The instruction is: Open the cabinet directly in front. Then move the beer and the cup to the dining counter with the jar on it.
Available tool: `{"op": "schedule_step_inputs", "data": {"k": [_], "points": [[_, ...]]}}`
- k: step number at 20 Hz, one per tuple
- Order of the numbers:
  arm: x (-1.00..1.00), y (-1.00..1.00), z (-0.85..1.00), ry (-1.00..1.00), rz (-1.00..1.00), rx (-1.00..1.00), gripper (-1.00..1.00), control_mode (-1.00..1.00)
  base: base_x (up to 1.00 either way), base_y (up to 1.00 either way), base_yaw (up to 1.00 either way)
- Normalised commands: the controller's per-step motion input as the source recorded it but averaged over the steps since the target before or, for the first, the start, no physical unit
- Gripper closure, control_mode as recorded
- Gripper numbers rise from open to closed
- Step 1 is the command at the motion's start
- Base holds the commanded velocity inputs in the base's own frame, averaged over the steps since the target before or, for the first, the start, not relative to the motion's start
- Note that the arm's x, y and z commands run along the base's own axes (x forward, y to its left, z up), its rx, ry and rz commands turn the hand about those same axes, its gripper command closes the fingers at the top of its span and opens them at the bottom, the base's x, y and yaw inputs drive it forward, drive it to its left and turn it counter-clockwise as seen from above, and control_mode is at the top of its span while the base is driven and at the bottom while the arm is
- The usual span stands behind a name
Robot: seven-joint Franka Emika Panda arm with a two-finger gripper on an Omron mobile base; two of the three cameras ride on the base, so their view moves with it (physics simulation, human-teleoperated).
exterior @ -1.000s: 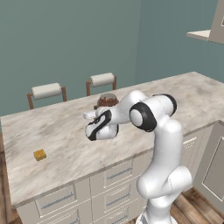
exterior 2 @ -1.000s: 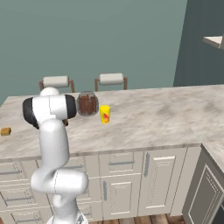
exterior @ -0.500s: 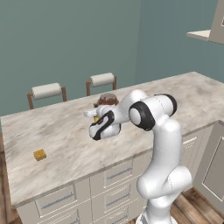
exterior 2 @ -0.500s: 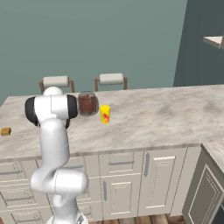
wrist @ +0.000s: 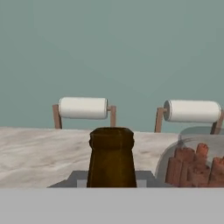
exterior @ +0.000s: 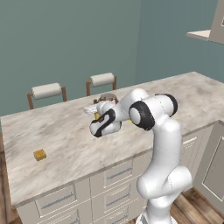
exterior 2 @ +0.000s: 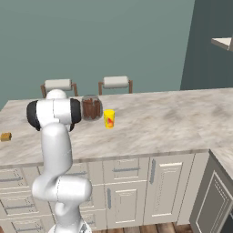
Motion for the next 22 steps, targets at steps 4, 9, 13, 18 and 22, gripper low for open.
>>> {"op": "schedule_step_inputs", "data": {"k": [4,9,13,18,22], "points": [[0.00,0.00,0.00,0.00,0.00,0.00,1.00,-1.00,0.00,0.00,0.00],[0.00,0.00,-0.70,-0.02,0.00,0.00,1.00,-1.00,0.00,0.00,0.00],[0.16,0.16,-0.78,-0.13,0.00,0.00,1.00,-1.00,0.00,0.00,0.00],[0.35,0.50,-0.55,-0.20,0.00,0.10,1.00,-1.00,0.00,0.00,0.00],[0.47,0.62,-0.48,-0.16,0.00,0.09,1.00,-1.00,0.00,0.00,0.00]]}}
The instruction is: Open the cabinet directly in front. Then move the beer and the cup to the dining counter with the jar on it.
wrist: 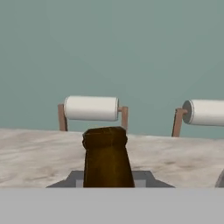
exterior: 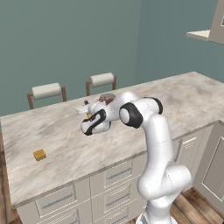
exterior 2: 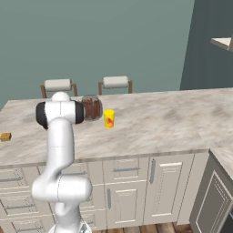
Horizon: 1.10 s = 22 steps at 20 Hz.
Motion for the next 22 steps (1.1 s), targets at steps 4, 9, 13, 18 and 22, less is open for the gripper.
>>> {"op": "schedule_step_inputs", "data": {"k": [4,9,13,18,22], "points": [[0.60,0.36,-0.40,-0.09,0.00,0.05,1.00,-1.00,0.00,0.00,0.00],[0.39,0.15,-0.36,-0.10,0.00,0.07,1.00,-1.00,0.00,0.00,0.00],[0.12,0.00,-0.56,-0.01,0.00,0.23,1.00,-1.00,0.00,0.00,0.00],[0.16,-0.06,-0.55,-0.01,0.00,0.28,1.00,-1.00,0.00,0.00,0.00],[0.14,-0.27,-0.43,0.00,0.00,0.36,1.00,-1.00,0.00,0.00,0.00]]}}
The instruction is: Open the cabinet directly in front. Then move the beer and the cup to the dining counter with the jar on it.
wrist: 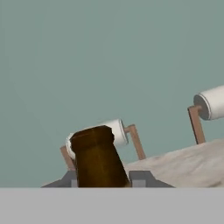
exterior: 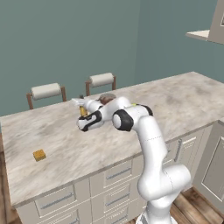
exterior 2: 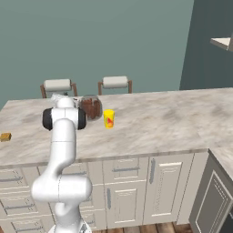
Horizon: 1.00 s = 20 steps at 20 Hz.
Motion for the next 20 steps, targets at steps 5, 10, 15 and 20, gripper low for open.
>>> {"op": "schedule_step_inputs", "data": {"k": [5,10,15,20], "points": [[0.00,0.00,0.00,0.00,0.00,0.01,1.00,-1.00,0.00,0.00,0.00],[-0.04,0.07,-0.09,-0.13,0.01,-0.01,1.00,-1.00,0.00,0.00,0.00],[-0.07,0.14,-0.09,-0.05,0.03,-0.02,1.00,-1.00,0.00,0.00,0.00],[-0.52,0.11,0.00,-0.14,0.05,-0.03,1.00,-1.00,0.00,0.00,0.00]]}}
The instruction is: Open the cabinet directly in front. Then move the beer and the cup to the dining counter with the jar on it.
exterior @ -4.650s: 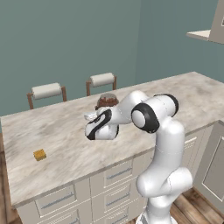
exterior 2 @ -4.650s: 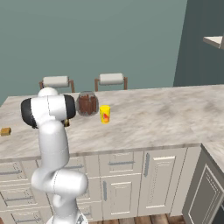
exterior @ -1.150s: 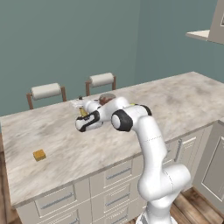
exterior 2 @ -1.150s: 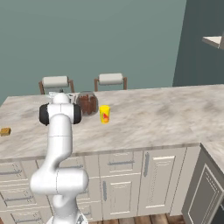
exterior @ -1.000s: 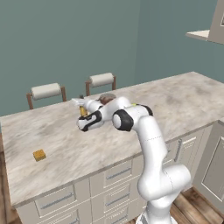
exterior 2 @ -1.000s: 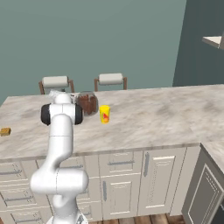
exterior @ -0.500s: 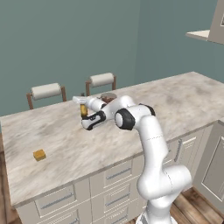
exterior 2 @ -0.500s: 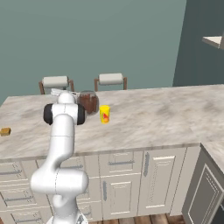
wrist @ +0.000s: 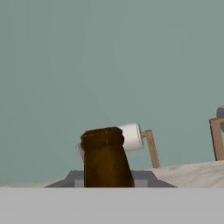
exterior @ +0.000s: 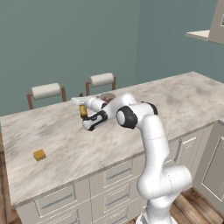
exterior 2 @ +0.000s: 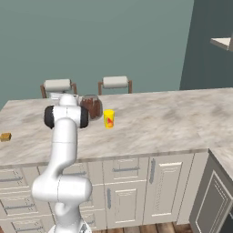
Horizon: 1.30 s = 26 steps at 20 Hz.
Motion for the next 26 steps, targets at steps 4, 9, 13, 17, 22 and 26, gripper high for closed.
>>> {"op": "schedule_step_inputs", "data": {"k": [4,9,13,17,22,26], "points": [[-0.35,0.01,0.00,-0.10,0.02,0.00,1.00,-1.00,0.00,0.00,0.00],[-0.11,0.00,0.00,-0.09,0.00,0.00,-1.00,-1.00,0.00,0.00,0.00],[0.00,0.00,0.00,0.00,0.00,0.00,-1.00,-1.00,0.00,0.00,0.00],[-0.01,0.00,0.04,0.00,0.00,0.00,-1.00,-1.00,0.00,0.00,0.00],[-0.31,0.00,0.50,-0.01,0.00,0.02,-1.00,-1.00,0.00,0.00,0.00],[-0.83,-0.15,1.00,0.00,-0.02,0.10,-1.00,-1.00,0.00,0.00,0.00]]}}
